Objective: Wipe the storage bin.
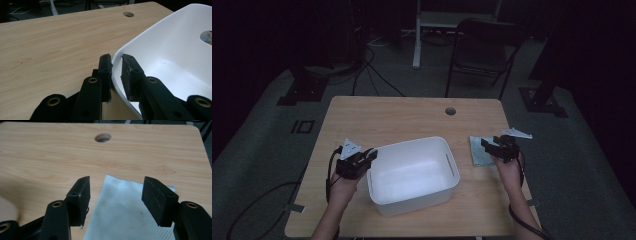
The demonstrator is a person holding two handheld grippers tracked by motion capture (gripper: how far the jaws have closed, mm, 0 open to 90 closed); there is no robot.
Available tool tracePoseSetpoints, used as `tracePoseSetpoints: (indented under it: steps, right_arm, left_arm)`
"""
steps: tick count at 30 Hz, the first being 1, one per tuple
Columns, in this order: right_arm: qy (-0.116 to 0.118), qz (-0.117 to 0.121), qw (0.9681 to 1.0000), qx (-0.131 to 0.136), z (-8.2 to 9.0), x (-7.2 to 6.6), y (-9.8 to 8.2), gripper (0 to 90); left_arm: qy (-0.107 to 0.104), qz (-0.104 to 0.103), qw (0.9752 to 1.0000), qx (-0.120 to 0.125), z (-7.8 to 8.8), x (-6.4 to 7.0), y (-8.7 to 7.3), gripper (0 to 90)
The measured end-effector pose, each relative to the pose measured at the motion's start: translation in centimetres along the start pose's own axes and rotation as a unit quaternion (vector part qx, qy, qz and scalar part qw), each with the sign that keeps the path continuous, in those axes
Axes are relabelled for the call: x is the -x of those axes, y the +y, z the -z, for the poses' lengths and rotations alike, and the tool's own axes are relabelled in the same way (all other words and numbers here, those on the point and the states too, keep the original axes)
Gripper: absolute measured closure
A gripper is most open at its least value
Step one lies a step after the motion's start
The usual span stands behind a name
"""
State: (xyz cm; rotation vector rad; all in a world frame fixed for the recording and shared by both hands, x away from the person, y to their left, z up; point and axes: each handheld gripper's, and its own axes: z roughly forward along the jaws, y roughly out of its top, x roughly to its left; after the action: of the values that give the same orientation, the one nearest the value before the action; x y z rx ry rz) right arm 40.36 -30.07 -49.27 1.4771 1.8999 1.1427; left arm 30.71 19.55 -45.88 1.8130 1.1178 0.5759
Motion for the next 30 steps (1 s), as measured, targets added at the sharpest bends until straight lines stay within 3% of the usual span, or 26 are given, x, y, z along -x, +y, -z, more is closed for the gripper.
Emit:
tracePoseSetpoints:
  steps: [7,11,16,19,23,30]
  right_arm:
    - [-0.01,-0.012,0.9998,-0.015,-2.1,1.1,0.0,30.3]
    - [-0.032,-0.02,0.9986,-0.037,-4.1,1.5,-0.2,27.6]
    - [-0.044,-0.033,0.9974,-0.046,-5.7,1.9,-0.3,25.2]
    - [-0.053,-0.024,0.997,-0.051,-6.4,1.8,-0.4,19.1]
    - [-0.064,-0.024,0.9957,-0.062,-7.2,1.7,-0.7,18.8]
    - [-0.097,0.002,0.9916,-0.085,-8.4,1.5,-1.3,16.1]
  left_arm:
    - [0.0,-0.002,1.0,-0.001,0.0,0.0,0.0,77.8]
    - [0.0,-0.002,1.0,-0.001,0.0,0.0,0.0,77.8]
    - [-0.001,0.0,1.0,0.001,0.0,0.0,0.0,77.8]
    - [-0.001,-0.001,1.0,0.001,0.0,0.0,0.0,77.7]
    - [-0.001,-0.003,1.0,-0.001,0.0,0.0,0.0,77.7]
    - [-0.004,-0.004,1.0,-0.001,-0.1,-0.1,0.1,77.7]
